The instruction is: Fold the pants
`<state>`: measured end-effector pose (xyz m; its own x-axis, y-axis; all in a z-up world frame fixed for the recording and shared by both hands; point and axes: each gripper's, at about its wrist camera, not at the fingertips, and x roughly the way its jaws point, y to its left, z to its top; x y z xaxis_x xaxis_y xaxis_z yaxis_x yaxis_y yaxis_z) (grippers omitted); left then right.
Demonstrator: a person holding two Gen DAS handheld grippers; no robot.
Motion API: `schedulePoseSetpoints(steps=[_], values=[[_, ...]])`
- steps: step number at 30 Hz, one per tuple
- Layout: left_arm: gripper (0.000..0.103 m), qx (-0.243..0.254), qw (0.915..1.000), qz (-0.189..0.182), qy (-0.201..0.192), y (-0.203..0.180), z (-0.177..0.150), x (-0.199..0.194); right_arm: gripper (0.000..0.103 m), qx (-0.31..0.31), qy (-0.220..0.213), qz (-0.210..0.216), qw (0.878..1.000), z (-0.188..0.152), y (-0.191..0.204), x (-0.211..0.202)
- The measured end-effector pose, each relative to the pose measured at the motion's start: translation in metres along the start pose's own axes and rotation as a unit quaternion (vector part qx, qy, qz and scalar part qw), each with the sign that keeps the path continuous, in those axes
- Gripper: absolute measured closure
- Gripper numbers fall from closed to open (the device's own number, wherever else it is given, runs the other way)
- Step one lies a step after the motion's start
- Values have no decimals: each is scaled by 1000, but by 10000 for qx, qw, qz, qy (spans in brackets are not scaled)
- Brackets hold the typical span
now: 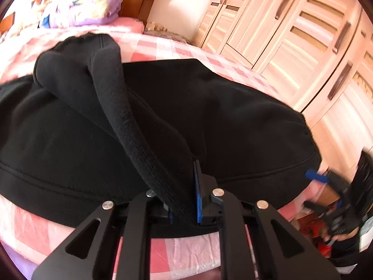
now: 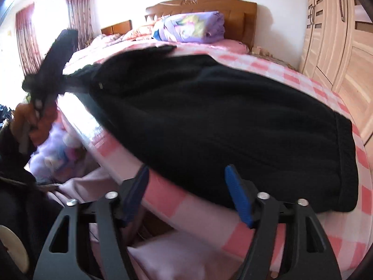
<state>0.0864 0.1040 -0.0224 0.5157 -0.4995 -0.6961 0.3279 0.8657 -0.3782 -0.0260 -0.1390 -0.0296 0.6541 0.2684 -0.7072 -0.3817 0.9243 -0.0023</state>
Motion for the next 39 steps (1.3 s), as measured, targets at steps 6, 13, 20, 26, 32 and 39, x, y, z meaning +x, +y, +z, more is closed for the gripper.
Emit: schedulePoseSetpoints(steps=[6, 13, 20, 26, 32, 39], values=[[90, -751, 9946, -697, 143, 15, 15, -8, 43, -874, -85, -284, 9957, 13, 19, 17], [90, -459, 9982, -194, 343, 6, 9, -1, 87, -1206, -56, -346, 9921, 9, 28, 11], [50, -485, 9975, -347, 390, 15, -1, 0, 36, -808, 111, 296, 9962, 13, 19, 3], [4, -240, 9969, 733, -121, 30, 18, -48, 19, -492, -748, 686, 9936, 54, 15, -18], [2, 87, 9885, 1484, -289, 24, 131, -31, 19, 67, -409, 317, 9986, 111, 10, 52], [3, 206, 9528, 2789, 1181, 51, 237, 122, 19, 408, -262, 631, 9968, 122, 16, 79]])
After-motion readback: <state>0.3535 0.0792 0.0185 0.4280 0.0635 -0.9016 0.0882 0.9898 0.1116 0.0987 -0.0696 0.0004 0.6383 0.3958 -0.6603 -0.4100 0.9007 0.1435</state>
